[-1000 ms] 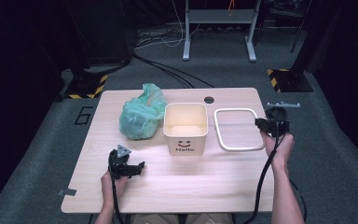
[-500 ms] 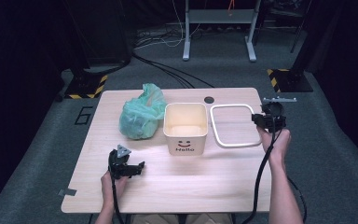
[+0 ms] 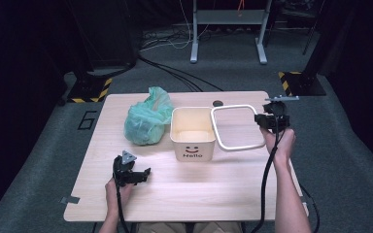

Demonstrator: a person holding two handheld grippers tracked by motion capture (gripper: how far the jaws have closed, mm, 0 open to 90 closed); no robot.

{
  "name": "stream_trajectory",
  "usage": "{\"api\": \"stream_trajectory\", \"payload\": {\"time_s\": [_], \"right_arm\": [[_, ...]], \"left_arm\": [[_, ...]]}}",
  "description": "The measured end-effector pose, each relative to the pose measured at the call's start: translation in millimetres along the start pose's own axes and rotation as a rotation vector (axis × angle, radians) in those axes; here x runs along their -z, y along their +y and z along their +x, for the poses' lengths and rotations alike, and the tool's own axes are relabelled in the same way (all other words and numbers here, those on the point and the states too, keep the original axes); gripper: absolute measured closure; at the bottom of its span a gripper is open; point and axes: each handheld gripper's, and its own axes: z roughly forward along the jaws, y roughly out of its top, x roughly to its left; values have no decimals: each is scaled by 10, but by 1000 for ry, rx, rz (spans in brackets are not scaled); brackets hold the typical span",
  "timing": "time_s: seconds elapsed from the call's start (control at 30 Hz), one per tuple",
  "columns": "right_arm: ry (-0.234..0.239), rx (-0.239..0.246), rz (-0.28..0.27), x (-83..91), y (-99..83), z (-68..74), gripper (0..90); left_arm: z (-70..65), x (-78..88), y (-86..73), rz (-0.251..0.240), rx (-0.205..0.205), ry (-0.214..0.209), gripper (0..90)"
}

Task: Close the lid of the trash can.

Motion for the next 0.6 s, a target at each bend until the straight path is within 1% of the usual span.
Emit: {"api": "stream_trajectory", "payload": {"time_s": [0.13,0.27,0.33,0.37,0.4,0.5,0.53,0.57,0.6], "right_arm": [[14,9,-3,-23,51,80,815],[22,37,3,-52,110,182,815],[23,49,3,-66,132,245,815],[22,59,2,-72,139,274,815],[25,70,3,-78,149,318,815],[40,75,2,-105,173,393,815],[42,76,-1,-110,181,413,815],[47,75,-2,-116,191,433,815],[51,75,-2,-122,200,452,815]], "left_arm": [[0,-1,4,3,8,5,129],[4,-1,5,3,13,10,129],[-5,-1,2,1,25,22,128],[-19,-2,3,1,45,41,128],[-28,-4,6,1,53,51,128],[-55,-1,3,2,77,76,127],[-58,10,7,12,79,77,127],[-52,21,26,36,76,77,126],[-46,33,48,66,83,72,120]]}}
